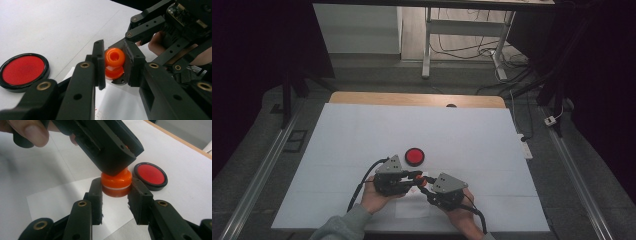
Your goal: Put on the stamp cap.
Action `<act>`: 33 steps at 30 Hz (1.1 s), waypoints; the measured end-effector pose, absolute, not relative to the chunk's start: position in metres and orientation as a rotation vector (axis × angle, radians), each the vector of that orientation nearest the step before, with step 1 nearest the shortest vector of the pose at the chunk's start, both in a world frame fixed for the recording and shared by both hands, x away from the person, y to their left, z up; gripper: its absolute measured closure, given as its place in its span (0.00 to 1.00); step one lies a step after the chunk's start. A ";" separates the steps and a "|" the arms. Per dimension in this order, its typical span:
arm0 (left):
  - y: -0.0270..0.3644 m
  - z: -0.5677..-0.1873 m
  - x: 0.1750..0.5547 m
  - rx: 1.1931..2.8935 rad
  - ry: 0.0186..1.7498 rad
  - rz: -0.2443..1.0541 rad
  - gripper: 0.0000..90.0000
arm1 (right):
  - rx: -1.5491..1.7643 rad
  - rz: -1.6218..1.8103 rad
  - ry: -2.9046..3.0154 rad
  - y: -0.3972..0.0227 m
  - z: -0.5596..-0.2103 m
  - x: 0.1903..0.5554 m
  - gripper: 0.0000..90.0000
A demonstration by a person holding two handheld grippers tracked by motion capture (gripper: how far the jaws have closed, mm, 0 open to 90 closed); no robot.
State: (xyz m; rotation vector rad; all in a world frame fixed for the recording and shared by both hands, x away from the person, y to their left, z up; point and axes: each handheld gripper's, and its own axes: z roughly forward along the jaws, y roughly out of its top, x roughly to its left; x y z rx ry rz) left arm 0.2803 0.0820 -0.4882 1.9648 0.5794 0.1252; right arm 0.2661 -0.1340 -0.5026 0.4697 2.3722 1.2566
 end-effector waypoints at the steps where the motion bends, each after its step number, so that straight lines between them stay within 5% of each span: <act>1: 0.081 -0.489 0.280 1.973 0.579 0.134 0.81 | 0.462 1.247 2.374 -0.134 -0.503 0.266 0.72; 33: 0.076 -0.494 0.277 2.001 0.587 0.153 0.81 | 0.447 1.221 2.424 -0.135 -0.509 0.269 0.72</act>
